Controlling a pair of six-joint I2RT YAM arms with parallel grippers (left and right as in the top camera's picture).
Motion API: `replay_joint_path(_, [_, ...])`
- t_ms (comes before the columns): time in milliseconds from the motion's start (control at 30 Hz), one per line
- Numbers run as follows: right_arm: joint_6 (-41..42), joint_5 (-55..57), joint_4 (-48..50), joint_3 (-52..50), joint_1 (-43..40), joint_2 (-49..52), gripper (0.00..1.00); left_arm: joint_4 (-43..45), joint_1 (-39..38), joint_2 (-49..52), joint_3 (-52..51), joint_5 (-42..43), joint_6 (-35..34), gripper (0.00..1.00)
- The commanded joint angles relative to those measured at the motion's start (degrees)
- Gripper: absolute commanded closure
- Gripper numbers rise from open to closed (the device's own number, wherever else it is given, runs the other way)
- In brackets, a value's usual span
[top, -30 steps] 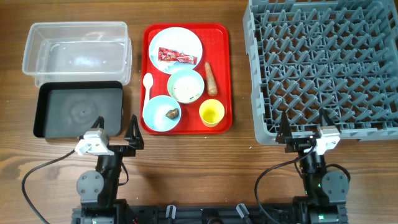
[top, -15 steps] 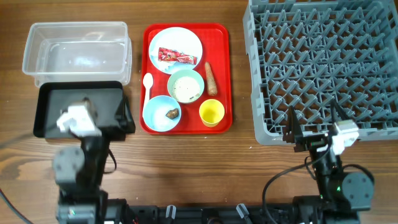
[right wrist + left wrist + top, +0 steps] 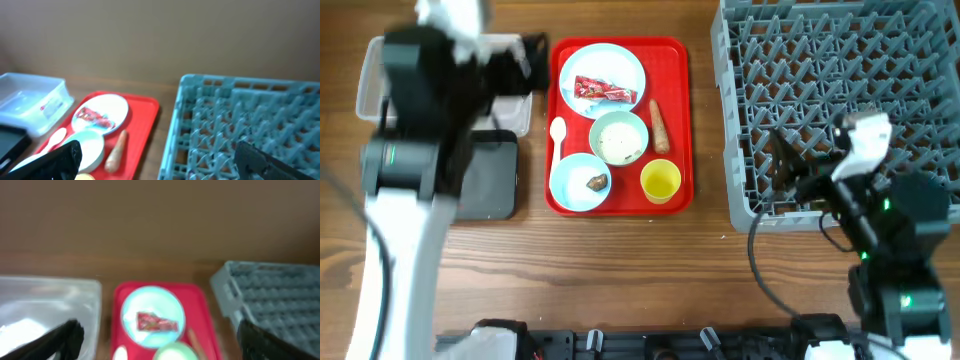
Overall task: Sort waste into correct bins and load items into the dishwasher rack
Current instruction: 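Grasp the white tissue on the plate with the left gripper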
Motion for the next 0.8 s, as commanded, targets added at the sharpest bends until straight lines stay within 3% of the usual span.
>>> replay_joint_path(0, [-0.70,-6.38,-2.67,4.74,0.07,4.96,0.00,-8.72,-5.42,15.30,19.41,-7.26,0.94,0.00])
replay_joint_path(200, [-0.50,-15.19,-3.10,4.92,0.07,8.50,0.00,-21.59,-8.66,36.44,41.62,-10.93,0.09,0.00])
replay_joint_path(600, [-0.17,-18.40,-10.23,4.92,0.07,9.88,0.00,-20.72,-9.49,51.98,42.45,-6.60,-0.17,0.00])
replay_joint_path(767, [-0.68,-17.88,-12.04,4.92,0.07,10.27,0.00,-19.32,-9.51,56.50,42.45,-5.40,-5.90,0.00])
